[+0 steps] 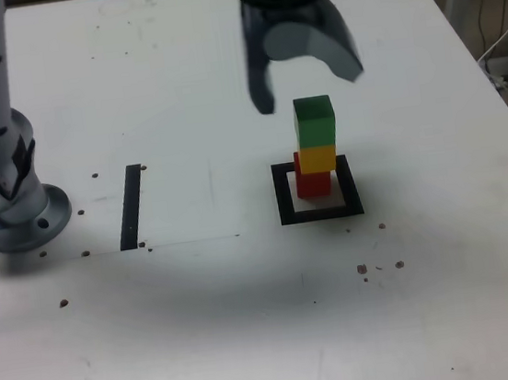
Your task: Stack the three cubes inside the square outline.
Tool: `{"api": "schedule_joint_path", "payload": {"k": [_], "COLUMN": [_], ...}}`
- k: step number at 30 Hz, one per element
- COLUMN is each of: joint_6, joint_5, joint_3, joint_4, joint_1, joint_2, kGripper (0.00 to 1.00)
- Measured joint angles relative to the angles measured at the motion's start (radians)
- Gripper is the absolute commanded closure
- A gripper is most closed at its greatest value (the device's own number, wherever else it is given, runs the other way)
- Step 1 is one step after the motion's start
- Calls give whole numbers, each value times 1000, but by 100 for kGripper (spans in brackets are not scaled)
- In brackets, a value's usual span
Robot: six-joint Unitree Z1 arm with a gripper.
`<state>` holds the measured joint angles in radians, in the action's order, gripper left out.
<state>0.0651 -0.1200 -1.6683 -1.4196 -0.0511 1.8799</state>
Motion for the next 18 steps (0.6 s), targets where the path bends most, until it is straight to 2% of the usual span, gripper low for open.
{"api": "schedule_joint_path", "payload": {"k": [9,14,18], "joint_6": [26,29,29], "joint_5": [0,2,4], "joint_3": [244,412,545], "joint_4": [-25,28,77], "joint_1": [15,29,37], "joint_2": [-173,-284,-335], "kGripper": [1,1,1]}}
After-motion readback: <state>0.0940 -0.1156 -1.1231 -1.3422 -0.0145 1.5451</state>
